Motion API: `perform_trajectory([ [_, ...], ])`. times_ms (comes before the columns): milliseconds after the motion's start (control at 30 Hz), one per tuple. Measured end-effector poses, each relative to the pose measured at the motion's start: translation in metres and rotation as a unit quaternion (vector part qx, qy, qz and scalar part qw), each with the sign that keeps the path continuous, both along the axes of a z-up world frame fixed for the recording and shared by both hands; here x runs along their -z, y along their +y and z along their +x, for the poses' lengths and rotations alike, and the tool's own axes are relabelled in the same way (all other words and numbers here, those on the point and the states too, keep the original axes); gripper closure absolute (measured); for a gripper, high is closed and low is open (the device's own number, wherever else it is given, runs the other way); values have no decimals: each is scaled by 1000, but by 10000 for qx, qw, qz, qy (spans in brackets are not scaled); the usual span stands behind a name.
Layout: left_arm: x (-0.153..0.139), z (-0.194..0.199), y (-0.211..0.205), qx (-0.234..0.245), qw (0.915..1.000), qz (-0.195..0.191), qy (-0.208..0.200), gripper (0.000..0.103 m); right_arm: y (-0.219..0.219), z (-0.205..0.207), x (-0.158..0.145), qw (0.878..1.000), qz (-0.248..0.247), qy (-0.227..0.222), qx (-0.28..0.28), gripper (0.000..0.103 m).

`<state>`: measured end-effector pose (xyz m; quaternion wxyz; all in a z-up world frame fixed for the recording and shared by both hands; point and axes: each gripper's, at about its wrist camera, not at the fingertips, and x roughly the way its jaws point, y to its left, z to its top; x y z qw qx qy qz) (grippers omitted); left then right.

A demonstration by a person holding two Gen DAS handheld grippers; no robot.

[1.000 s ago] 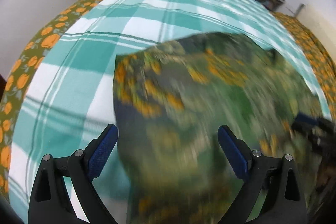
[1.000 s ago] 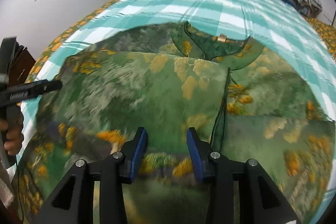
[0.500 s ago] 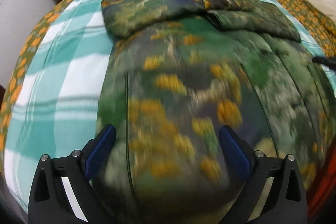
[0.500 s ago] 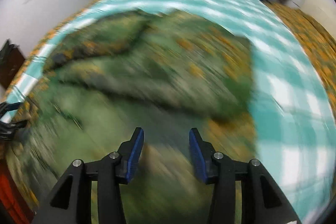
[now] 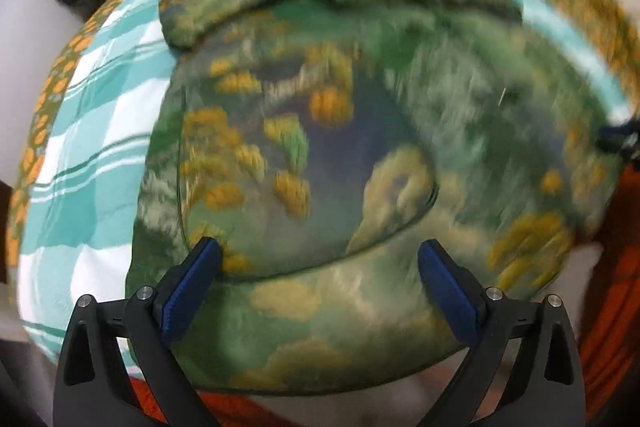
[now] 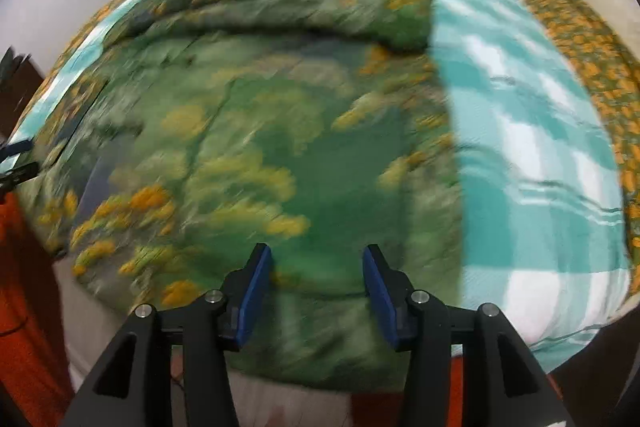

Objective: Fold large clothes

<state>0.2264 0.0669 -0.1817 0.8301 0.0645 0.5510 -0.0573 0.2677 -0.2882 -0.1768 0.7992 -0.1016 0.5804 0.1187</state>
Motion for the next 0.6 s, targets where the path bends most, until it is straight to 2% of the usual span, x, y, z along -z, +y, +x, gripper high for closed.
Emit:
perform_trajectory([
  [33,1,-4,1,19,10000,41,55,4,1,-3,5,9999,-102,98,-56,54],
  [100,-7,-12,12,-47,9997,-192,127,4,-7,-8,5,9996,-106,263,22,54],
  [233,-32,-25,53,-571,9961,-668,-28,4,-56,-16,-22,9965,490,100,663,54],
  [300,-40,-28,81,-1014,9910,-859,-180,3,-83,-16,-28,9930,591,-26,1026,44],
  [367,-37,-23,108,-1478,9837,-1018,-146,3,-110,-13,-26,9882,592,-28,1413,42],
  [433,-26,-19,123,-1702,9764,-1331,56,3,-127,-7,-16,9845,816,218,1534,42],
  [533,-2,-9,127,-1608,9666,-1922,532,3,-134,-5,-3,9797,1200,449,1541,42],
  [600,8,-8,116,-1446,9659,-2034,696,3,-130,-2,6,9772,1412,637,1455,42],
])
